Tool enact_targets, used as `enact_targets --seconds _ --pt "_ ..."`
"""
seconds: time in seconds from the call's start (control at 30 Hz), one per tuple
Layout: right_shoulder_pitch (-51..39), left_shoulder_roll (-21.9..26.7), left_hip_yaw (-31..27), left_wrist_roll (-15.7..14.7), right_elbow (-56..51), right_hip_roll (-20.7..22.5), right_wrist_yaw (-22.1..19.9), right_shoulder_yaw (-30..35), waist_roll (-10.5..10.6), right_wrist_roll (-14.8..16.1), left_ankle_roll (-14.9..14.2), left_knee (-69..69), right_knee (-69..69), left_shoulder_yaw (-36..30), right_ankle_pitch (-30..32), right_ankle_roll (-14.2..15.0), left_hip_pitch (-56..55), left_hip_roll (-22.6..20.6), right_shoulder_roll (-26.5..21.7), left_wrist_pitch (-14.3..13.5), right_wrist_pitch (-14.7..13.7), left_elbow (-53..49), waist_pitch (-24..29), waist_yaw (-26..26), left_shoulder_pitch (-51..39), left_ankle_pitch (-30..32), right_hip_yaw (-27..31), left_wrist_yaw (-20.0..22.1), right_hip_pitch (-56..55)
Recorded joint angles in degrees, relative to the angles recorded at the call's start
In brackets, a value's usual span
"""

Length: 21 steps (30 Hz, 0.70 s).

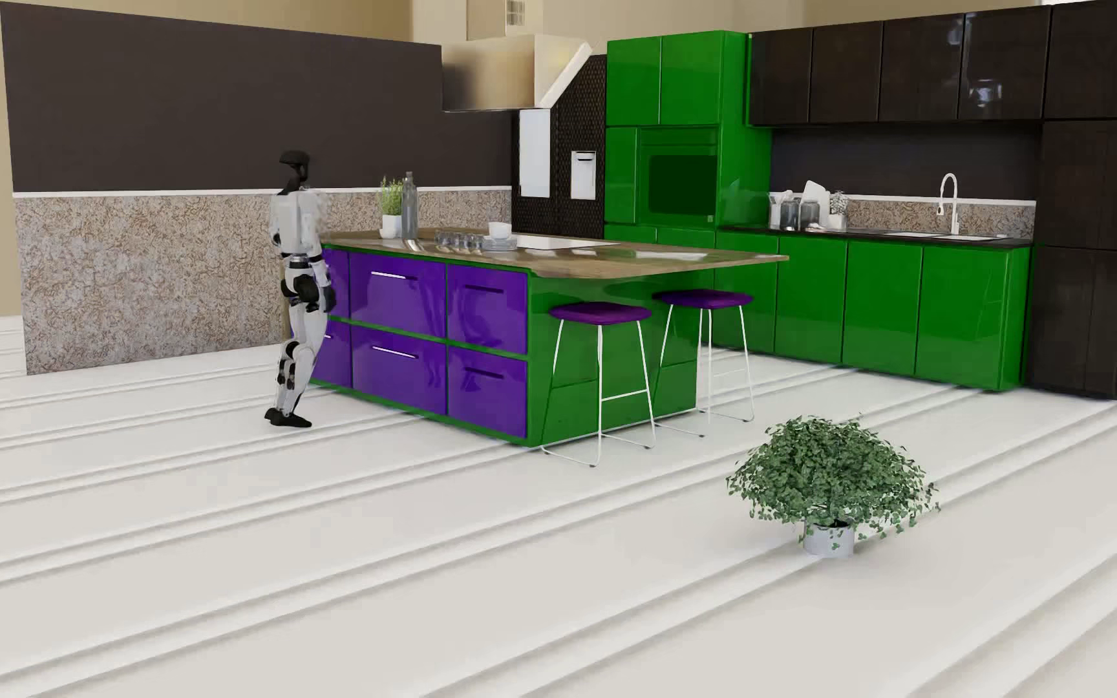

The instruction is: Head to the corner

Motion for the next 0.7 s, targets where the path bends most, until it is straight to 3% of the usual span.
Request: enact_targets --seconds 0.2,0.7 --pt "-1.08 -0.20 0.00 0.00 -0.77 -0.14 0.00 2.27 -0.11 0.00 0.00 -0.92 -0.53 -3.87 -0.01 0.00 1.63 -0.23 -0.01 0.00 0.00 0.54 0.05 -0.06 -0.93 -0.72 0.00 0.00 1.01" --pt "-1.07 -0.26 0.00 0.00 0.08 -0.12 0.00 2.52 0.09 0.00 0.00 -0.85 -0.48 -3.27 0.08 0.00 1.07 -0.34 0.17 0.00 0.00 0.85 -0.20 0.23 -0.94 -0.66 0.00 0.00 0.40"
